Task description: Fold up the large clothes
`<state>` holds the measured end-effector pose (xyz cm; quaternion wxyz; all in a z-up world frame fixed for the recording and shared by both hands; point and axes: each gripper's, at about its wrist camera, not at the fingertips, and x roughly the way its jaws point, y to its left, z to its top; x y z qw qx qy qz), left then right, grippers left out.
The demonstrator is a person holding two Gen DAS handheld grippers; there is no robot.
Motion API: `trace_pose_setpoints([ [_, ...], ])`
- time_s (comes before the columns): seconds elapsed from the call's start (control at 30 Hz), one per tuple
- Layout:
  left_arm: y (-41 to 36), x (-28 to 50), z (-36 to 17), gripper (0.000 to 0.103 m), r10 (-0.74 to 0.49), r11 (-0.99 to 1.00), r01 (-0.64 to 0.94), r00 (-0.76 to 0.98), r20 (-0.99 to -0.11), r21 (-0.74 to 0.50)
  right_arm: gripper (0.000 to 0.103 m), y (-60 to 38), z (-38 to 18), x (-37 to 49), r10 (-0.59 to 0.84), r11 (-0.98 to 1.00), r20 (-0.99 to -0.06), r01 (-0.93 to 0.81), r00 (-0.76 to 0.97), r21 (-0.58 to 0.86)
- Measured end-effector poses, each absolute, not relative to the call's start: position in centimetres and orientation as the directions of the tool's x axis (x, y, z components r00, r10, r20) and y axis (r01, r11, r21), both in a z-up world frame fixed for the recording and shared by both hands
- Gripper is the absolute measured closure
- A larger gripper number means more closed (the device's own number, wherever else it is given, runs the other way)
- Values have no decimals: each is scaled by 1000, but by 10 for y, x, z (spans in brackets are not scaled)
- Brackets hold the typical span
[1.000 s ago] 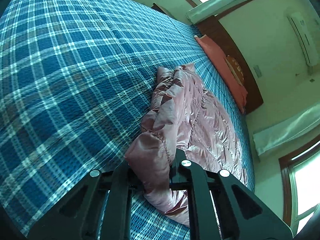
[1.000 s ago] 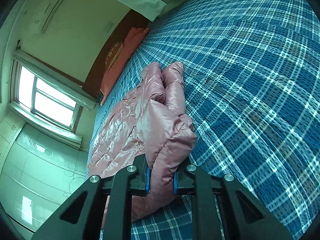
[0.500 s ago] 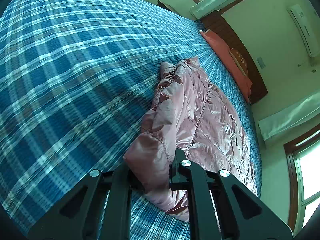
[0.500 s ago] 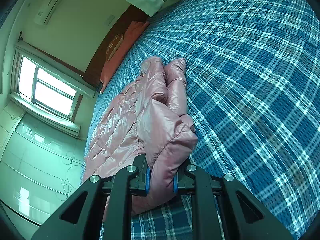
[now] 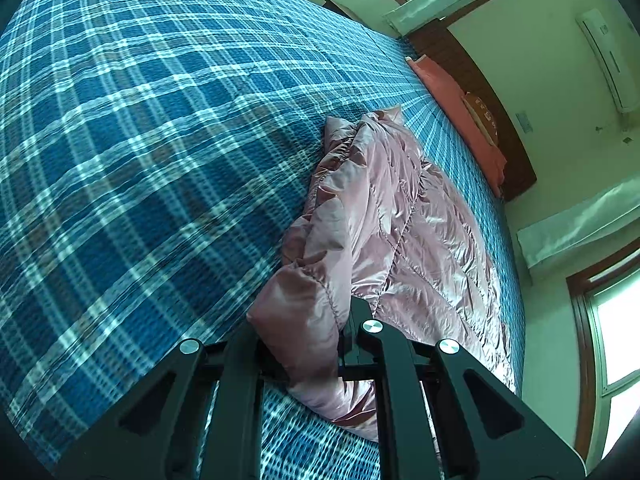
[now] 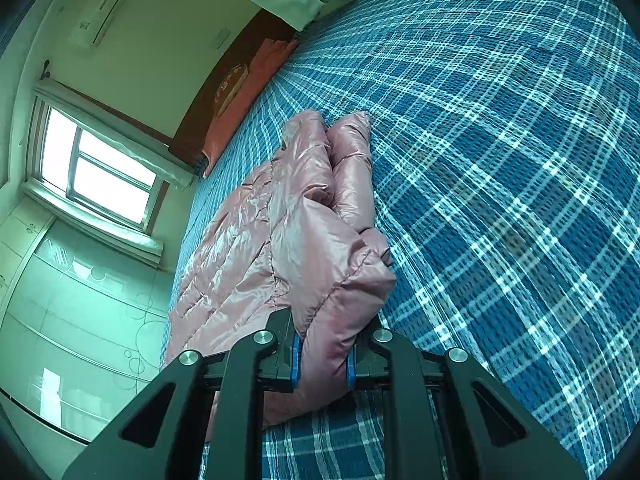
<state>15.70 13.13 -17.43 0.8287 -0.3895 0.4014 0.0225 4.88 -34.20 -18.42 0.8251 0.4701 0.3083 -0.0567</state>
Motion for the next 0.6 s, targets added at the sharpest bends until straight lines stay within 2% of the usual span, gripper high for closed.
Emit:
trace_pose_setpoints([
  [0.4,136,138,-185,91,-274,714,-344,664,-696,-609,87,-344,-194,44,205,538,-559,385,803,750],
  [0.5,135,139,-186,86,-273,718,-344,661,-699,-605,85,-347,-197,43,214,525,-549,379,808,762],
  [0.6,137,137,-188,76,-277,713,-350,657,-702,-608,80,-352,-202,38,221,505,-540,378,813,776],
])
